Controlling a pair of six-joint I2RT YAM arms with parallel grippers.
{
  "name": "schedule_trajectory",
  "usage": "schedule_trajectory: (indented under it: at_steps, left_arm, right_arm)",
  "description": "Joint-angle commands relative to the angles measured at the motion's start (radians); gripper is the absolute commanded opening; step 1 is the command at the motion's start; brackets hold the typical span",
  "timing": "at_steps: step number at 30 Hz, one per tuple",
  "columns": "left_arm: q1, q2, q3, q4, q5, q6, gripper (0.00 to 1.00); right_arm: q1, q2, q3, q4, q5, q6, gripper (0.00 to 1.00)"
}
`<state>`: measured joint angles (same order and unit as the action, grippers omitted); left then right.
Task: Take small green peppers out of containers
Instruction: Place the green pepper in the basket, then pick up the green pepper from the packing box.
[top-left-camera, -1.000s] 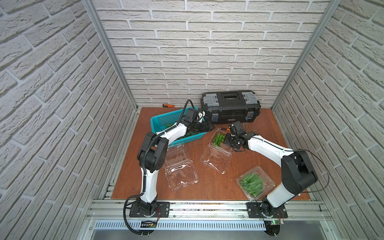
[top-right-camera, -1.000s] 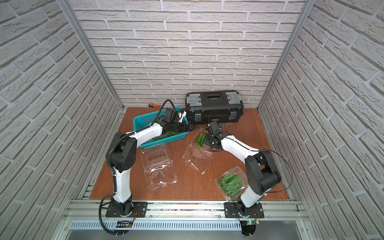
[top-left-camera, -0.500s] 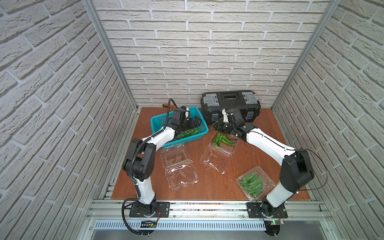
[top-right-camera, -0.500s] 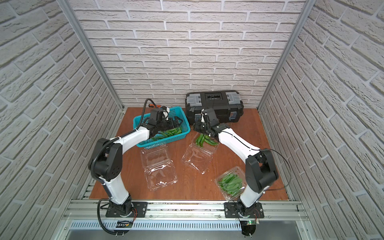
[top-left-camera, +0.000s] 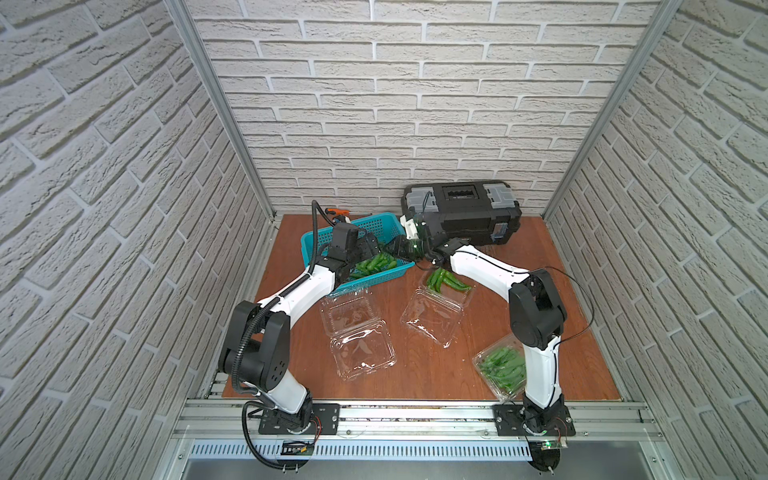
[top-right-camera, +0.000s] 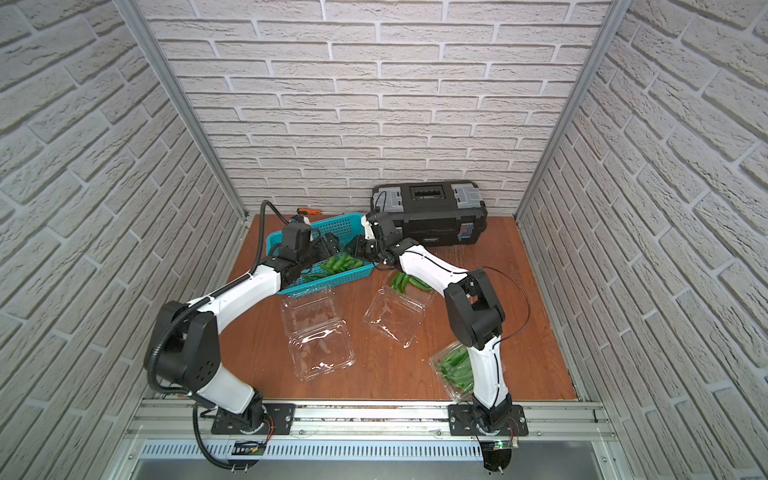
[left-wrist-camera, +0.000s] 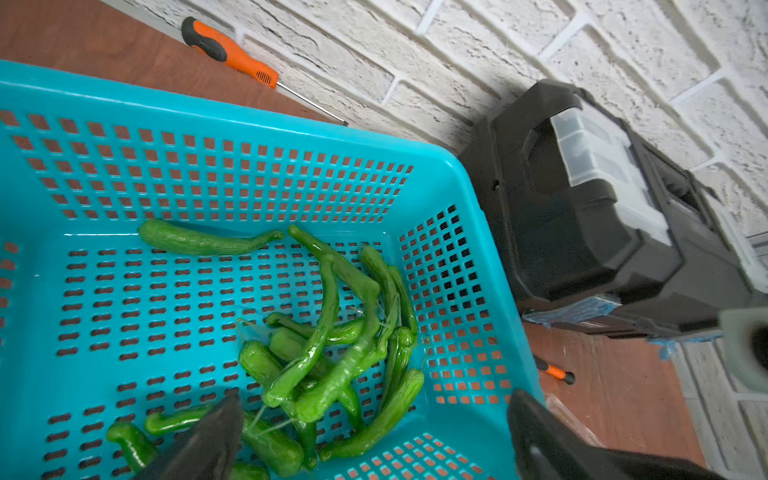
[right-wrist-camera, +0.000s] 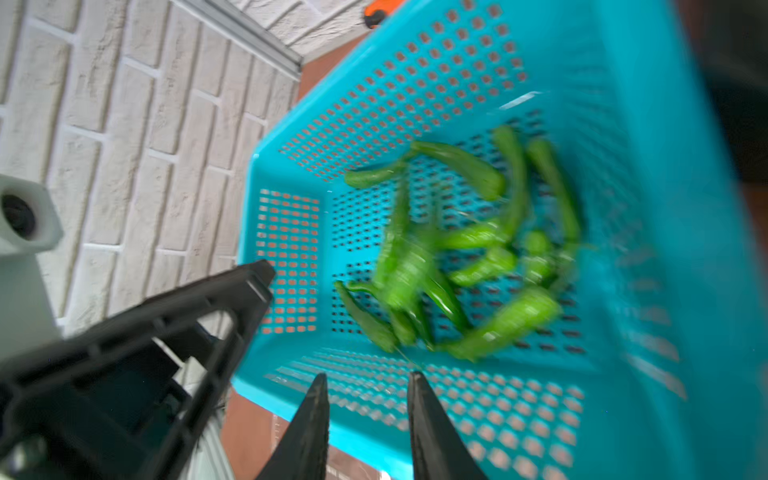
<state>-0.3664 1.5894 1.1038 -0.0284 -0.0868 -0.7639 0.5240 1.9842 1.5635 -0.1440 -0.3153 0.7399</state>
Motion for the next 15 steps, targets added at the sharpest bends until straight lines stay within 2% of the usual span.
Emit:
schedule_trajectory:
  at_steps: [1,5,8,12,15]
  left_arm:
    - [-0.006,0.005,-0.006,0.01,-0.029,-0.003,0.98]
    - [-0.031,0.041,0.035,-0.019,-0.022,0.053,0.98]
    - [-0.05,0.071,0.079,-0.056,-0.007,0.112,0.98]
    - [-0.056,0.086,0.084,-0.043,0.007,0.089,0.98]
    - [-0.055,0.091,0.082,-0.025,0.018,0.07,0.98]
  right_arm:
    - [-0.014,-0.176,-0.097,-0.035,0.166,-0.048,0.33]
    - [-0.037,-0.281,-0.178,-0.258,0.432,-0.06,0.33]
    - [-0.078,-0.296,-0.214,-0.389,0.507,-0.081,0.33]
    - [-0.16,-0.284,-0.282,-0.402,0.393,-0.077,0.33]
    - [-0.176,-0.26,-0.292,-0.366,0.296,-0.099,0.33]
